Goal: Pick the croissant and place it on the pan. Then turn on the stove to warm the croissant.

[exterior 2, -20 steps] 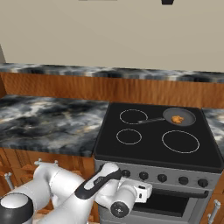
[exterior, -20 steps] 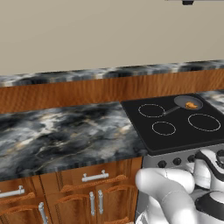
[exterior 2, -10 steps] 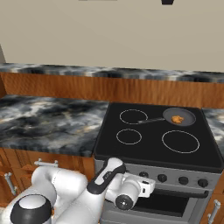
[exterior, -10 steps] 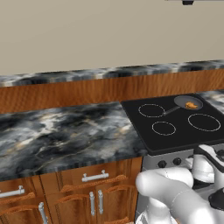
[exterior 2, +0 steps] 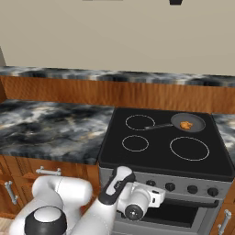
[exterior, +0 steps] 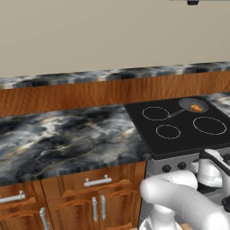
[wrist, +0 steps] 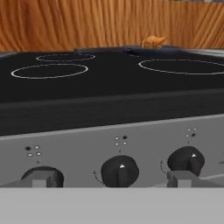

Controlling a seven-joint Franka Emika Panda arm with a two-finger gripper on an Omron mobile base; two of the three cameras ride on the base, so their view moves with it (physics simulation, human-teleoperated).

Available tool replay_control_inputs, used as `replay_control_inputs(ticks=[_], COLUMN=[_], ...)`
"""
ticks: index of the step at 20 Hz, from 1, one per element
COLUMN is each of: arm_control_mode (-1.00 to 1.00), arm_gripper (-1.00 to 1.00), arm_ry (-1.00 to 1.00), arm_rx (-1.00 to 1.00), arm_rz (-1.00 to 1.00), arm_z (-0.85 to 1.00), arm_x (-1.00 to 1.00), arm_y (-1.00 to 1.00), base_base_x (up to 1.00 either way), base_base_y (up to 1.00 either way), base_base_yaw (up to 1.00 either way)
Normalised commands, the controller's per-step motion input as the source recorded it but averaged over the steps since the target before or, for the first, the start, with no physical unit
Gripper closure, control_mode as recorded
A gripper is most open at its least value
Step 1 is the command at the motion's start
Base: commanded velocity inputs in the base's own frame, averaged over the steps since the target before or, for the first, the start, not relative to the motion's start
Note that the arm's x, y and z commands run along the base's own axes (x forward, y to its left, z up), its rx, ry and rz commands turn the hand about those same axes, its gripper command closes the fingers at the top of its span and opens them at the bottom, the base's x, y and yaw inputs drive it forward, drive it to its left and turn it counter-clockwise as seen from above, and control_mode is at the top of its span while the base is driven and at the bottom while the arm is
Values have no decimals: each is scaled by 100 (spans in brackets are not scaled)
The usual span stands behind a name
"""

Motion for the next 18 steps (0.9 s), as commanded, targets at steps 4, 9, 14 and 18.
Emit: replay_control_inputs(ticks=[4,9,14,18], arm_control_mode=[-100,-100,-100,-100], arm_gripper=[-100,-100,-100,-100], arm_ry=[0,0,0,0], arm_rx=[0,0,1,0], arm_rz=[0,0,0,0], arm_z=[-25,-8,-8,-24], arm_x=[4,21,23,16], arm_y=[0,-6,-10,-3], base_base_x=[0,0,0,0], base_base_y=[0,0,0,0], base_base_yaw=[0,0,0,0])
